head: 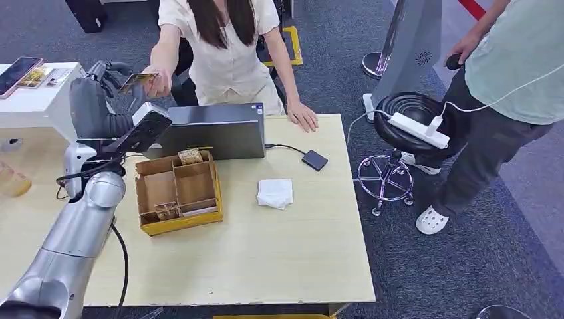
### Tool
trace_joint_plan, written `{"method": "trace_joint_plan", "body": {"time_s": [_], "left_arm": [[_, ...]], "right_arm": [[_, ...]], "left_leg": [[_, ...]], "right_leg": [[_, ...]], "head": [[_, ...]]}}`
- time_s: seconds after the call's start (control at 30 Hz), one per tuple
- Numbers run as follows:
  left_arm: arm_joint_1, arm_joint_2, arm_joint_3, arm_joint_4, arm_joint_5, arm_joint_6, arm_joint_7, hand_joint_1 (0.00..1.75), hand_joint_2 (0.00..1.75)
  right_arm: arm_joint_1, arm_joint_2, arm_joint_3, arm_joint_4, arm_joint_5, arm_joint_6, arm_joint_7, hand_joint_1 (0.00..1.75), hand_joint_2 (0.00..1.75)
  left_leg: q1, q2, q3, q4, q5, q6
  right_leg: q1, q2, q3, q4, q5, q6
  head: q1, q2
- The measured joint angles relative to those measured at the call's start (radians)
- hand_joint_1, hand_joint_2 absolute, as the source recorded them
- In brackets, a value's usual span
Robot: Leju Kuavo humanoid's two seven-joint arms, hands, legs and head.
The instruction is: Pass the card to the sensor for recognition and then transmit it.
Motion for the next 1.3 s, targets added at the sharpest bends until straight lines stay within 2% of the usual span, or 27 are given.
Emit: {"method": "trace_joint_plan", "body": {"time_s": [0.27, 0.3, 0.67, 0.77, 0.83, 0.9, 1.13, 1.23, 1.3], "left_arm": [[0.001, 0.000, 0.000, 0.005, 0.002, 0.018, -0.002, 0.00, 0.00], [0.001, 0.000, 0.000, 0.006, 0.001, 0.019, -0.002, 0.00, 1.75], [0.003, 0.019, 0.000, 0.026, -0.014, 0.021, 0.000, 0.00, 1.75], [0.003, 0.032, 0.000, 0.034, -0.046, 0.028, 0.017, 0.00, 1.75], [-0.002, 0.056, 0.003, 0.058, -0.110, 0.049, 0.055, 0.00, 1.75], [-0.011, 0.080, 0.014, 0.099, -0.160, 0.079, 0.066, 0.00, 1.75], [-0.075, 0.193, 0.071, 0.314, -0.354, 0.173, 0.123, 0.00, 1.75], [-0.098, 0.240, 0.089, 0.406, -0.393, 0.196, 0.126, 0.00, 1.75], [-0.109, 0.274, 0.098, 0.456, -0.427, 0.198, 0.153, 0.00, 1.75]], "right_arm": [[0.000, 0.000, 0.000, 0.000, 0.001, 0.000, 0.005, 0.00, 0.00], [0.000, 0.000, 0.000, 0.000, 0.001, 0.000, 0.005, 0.00, 0.00], [0.000, 0.000, 0.000, 0.000, 0.003, 0.000, 0.006, 0.00, 0.00], [0.000, 0.000, 0.000, 0.000, 0.004, 0.001, 0.006, 0.00, 0.00], [0.000, 0.000, 0.000, 0.000, 0.008, 0.003, 0.011, 0.00, 0.00], [0.000, 0.000, 0.001, 0.000, 0.013, 0.005, 0.016, 0.00, 0.00], [-0.002, 0.000, 0.002, 0.000, 0.019, 0.008, 0.020, 0.00, 0.00], [-0.002, 0.000, 0.002, 0.000, 0.019, 0.008, 0.020, 0.00, 0.00], [-0.005, 0.000, 0.002, 0.000, 0.018, 0.008, 0.018, 0.00, 0.00]], "left_leg": [[0.000, 0.000, 0.000, 0.000, 0.000, 0.000], [0.000, 0.000, 0.000, 0.000, 0.000, 0.000], [0.000, 0.000, 0.000, 0.000, 0.000, 0.000], [0.000, 0.000, 0.000, 0.000, 0.000, 0.000], [0.000, 0.000, 0.000, 0.000, 0.000, 0.000], [0.000, 0.001, 0.000, 0.000, 0.000, 0.000], [0.001, 0.003, 0.000, 0.000, 0.001, -0.001], [0.001, 0.002, 0.000, 0.000, 0.001, -0.001], [0.001, 0.002, 0.000, -0.001, 0.001, -0.001]], "right_leg": [[0.000, 0.000, 0.000, 0.000, 0.000, 0.000], [0.000, 0.000, 0.000, 0.000, 0.000, 0.000], [0.000, 0.000, 0.000, 0.000, 0.000, 0.000], [0.000, 0.000, 0.000, 0.000, 0.000, 0.000], [0.000, 0.001, 0.000, 0.001, 0.000, 0.000], [0.000, 0.001, 0.000, 0.001, 0.000, 0.000], [0.001, 0.003, 0.000, 0.002, 0.000, 0.000], [0.001, 0.003, -0.001, 0.002, 0.000, 0.000], [0.001, 0.003, 0.000, 0.002, 0.000, 0.000]], "head": [[0.000, 0.000], [0.000, 0.000], [0.000, 0.000], [0.000, 0.000], [0.000, 0.000], [0.000, 0.000], [0.000, 0.000], [0.000, 0.000], [0.000, 0.000]]}}
